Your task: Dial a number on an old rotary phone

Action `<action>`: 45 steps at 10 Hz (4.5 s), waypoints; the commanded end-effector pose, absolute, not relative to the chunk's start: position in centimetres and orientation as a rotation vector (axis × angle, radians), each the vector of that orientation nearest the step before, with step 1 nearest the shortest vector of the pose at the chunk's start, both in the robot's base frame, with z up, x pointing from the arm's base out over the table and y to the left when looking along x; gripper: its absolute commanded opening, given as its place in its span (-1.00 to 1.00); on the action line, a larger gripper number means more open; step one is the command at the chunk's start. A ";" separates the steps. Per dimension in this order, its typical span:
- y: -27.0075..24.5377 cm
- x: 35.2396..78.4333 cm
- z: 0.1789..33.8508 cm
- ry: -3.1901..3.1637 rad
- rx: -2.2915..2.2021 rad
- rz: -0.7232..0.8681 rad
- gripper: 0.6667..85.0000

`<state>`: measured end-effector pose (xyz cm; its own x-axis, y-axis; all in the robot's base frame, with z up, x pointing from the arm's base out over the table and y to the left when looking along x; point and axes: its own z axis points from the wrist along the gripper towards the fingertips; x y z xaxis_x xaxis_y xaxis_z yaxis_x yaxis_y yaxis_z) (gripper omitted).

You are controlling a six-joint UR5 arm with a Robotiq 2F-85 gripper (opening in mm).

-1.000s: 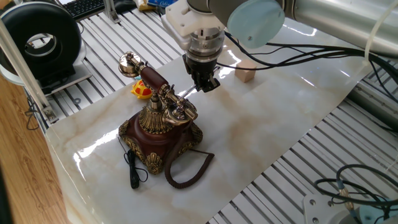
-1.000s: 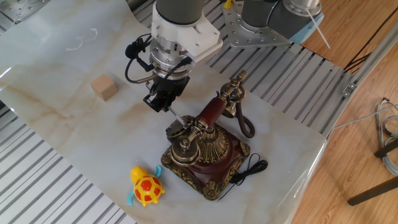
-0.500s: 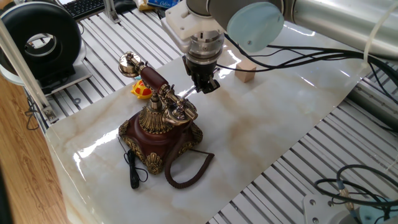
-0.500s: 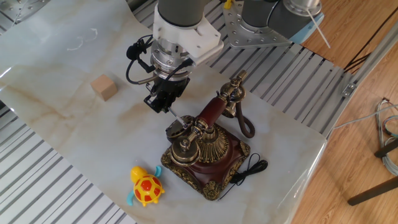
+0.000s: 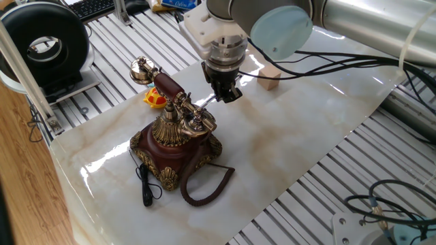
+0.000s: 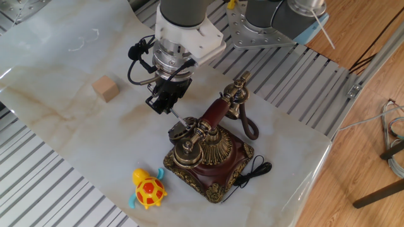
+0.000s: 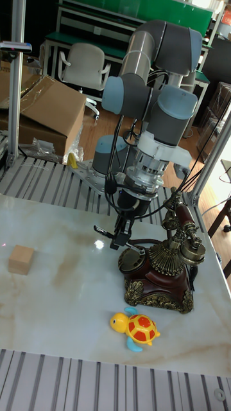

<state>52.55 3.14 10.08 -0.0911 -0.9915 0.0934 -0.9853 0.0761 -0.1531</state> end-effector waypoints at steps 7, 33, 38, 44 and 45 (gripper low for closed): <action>3.6 54.4 9.6 2.272 -2.095 -0.265 -0.98; -1.4 54.0 11.3 2.382 -2.044 -0.403 -0.98; -2.3 53.8 11.5 2.419 -2.033 -0.444 -0.98; 0.1 53.9 10.7 2.521 -1.907 -0.506 -0.98; -0.7 54.4 11.4 2.509 -1.932 -0.516 -0.98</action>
<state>53.98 -1.04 11.15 -0.2546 -0.9362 0.2423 -0.9569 0.2075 -0.2034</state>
